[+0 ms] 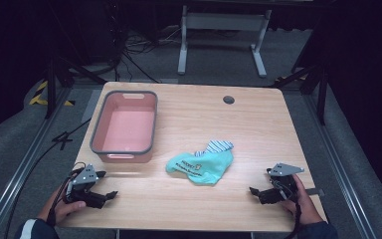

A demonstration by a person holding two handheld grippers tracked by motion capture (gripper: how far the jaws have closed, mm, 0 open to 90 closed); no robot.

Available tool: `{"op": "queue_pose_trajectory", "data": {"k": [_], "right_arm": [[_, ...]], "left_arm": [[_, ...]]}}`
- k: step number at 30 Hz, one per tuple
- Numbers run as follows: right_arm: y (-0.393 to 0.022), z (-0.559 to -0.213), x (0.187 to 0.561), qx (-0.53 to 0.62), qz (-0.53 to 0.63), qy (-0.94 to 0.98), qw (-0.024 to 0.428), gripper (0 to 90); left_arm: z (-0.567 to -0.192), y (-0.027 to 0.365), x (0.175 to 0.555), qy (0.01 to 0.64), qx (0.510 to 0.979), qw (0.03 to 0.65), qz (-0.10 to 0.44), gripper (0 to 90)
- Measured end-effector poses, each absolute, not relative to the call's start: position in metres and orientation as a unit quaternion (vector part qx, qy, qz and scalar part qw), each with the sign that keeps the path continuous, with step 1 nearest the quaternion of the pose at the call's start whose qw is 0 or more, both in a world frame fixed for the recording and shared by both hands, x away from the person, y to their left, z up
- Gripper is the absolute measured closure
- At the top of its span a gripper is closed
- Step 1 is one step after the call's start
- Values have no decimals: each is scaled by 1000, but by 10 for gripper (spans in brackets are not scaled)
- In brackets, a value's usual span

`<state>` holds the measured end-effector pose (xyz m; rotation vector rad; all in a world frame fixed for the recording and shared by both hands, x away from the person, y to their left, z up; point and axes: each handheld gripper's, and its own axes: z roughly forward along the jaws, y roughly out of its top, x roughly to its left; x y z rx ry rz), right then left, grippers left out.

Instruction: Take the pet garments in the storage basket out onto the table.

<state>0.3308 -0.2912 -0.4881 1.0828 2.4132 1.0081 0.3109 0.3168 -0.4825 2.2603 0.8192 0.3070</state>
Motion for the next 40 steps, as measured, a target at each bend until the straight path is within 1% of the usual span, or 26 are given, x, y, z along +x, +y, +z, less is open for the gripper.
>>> {"op": "queue_pose_trajectory", "data": {"k": [8,13,40], "right_arm": [[-291,-488,331,378,352,842,155,6],[-291,-488,331,378,352,842,155,6],[-291,-488,331,378,352,842,155,6]], "left_arm": [[-482,317,310,323,871,351,119,142],[-482,316,311,322,872,348,120,124],[-483,315,312,329,871,344,122,91]]}}
